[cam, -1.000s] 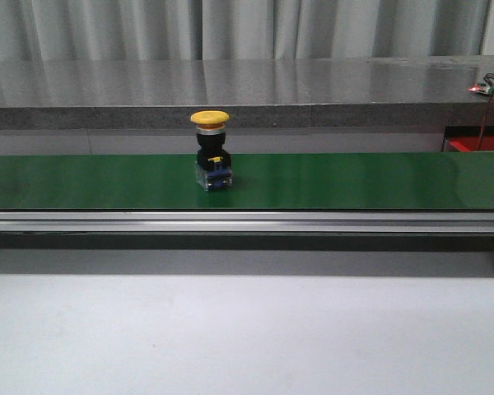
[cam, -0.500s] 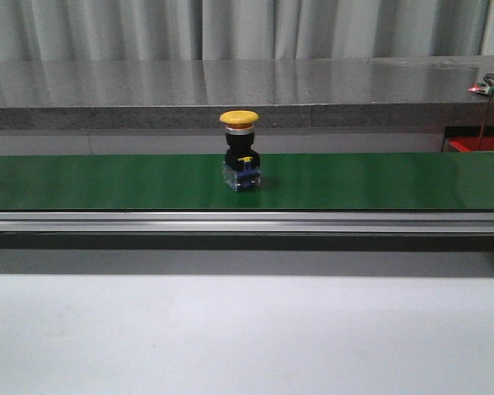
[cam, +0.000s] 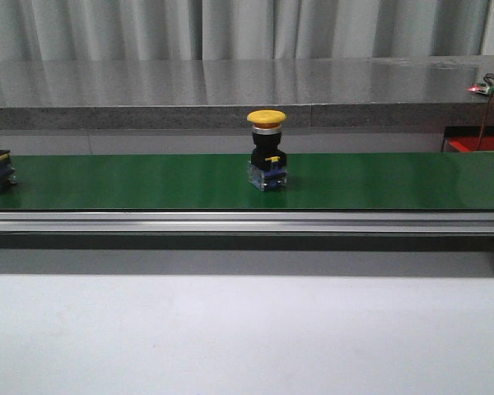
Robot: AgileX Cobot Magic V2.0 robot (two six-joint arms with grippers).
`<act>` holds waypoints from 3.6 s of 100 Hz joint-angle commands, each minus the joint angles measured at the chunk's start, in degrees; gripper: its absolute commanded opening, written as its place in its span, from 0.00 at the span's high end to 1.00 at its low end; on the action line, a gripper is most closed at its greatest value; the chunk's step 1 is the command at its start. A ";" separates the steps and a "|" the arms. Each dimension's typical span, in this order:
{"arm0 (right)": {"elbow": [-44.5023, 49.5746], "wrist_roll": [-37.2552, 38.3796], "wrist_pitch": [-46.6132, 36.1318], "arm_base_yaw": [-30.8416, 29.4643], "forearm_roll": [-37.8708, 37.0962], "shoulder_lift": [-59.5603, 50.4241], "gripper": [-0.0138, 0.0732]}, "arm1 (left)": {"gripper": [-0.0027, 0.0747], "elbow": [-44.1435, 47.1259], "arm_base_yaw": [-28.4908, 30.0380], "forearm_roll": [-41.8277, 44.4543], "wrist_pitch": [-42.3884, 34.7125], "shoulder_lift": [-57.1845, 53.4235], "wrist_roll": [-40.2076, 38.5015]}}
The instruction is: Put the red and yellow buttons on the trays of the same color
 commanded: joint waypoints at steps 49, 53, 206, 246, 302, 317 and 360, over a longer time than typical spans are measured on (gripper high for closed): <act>-1.46 -0.42 -4.44 -0.13 0.16 -1.16 0.92 | 0.99 1.39 -0.51 -1.55 -2.77 -5.54 -0.54; -1.46 -0.42 -4.68 -0.13 0.16 -1.16 0.92 | 0.99 1.39 -0.51 -1.55 -2.77 -5.54 -0.54; -30.26 -3.45 11.72 6.98 1.20 24.53 0.13 | 0.99 1.39 -0.51 -1.55 -2.77 -5.54 -0.54; -32.10 -3.45 10.85 9.60 1.25 31.13 0.13 | 0.99 1.39 -0.51 -1.55 -2.77 -5.54 -0.54; -32.96 -1.63 10.19 6.57 -0.35 37.94 0.41 | 0.99 1.39 -0.51 -1.55 -2.87 -5.54 -0.54; -32.96 -0.43 11.11 5.72 -0.69 37.75 0.60 | 0.99 1.39 -0.51 -1.55 -2.87 -5.54 -0.54; -32.96 5.90 14.33 0.99 -6.21 28.32 0.65 | 0.99 1.39 -0.51 -1.55 -2.87 -5.54 -0.54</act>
